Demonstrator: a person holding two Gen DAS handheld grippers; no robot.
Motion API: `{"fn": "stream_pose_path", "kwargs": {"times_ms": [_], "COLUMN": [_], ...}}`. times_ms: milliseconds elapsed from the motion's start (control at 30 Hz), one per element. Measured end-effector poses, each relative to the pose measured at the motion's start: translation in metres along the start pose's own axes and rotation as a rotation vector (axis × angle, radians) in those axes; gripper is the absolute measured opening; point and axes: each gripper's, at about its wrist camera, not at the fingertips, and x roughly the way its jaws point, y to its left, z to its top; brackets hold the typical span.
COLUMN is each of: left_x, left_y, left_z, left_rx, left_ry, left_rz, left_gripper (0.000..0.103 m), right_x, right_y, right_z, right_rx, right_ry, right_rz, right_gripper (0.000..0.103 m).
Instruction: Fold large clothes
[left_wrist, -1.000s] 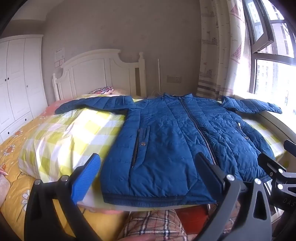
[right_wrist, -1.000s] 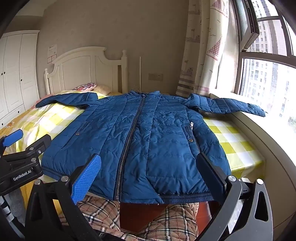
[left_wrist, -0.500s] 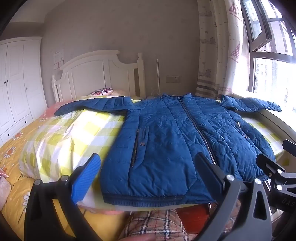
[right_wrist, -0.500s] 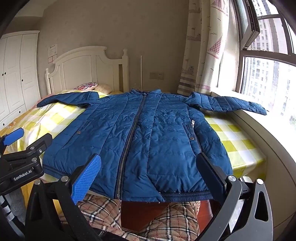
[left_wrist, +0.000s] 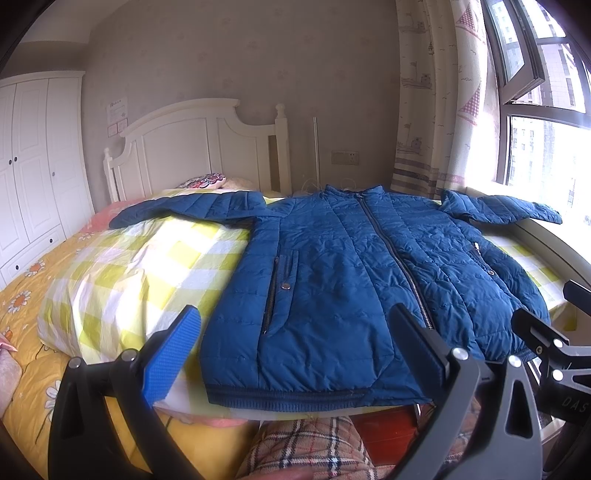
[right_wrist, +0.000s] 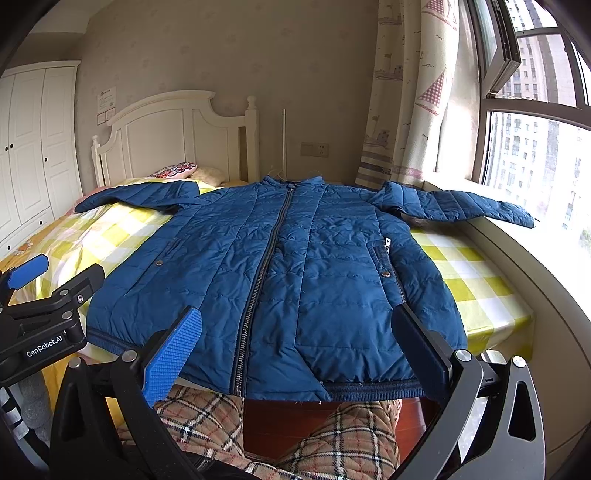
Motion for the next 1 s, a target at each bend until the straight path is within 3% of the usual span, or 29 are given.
{"fn": "stream_pose_path", "kwargs": {"times_ms": [1000], "left_x": [0.0017], "left_y": [0.0022], "left_z": [-0.0031], "left_rx": [-0.001], "left_ry": [0.005], "left_rz": [-0.003], "left_gripper": [0.101], "right_x": [0.0012], "right_y": [-0.0002], "right_z": [-0.0018], "right_rx": [0.003], "right_ry": [0.004], "right_rz": [0.006], "right_gripper": [0.099]}}
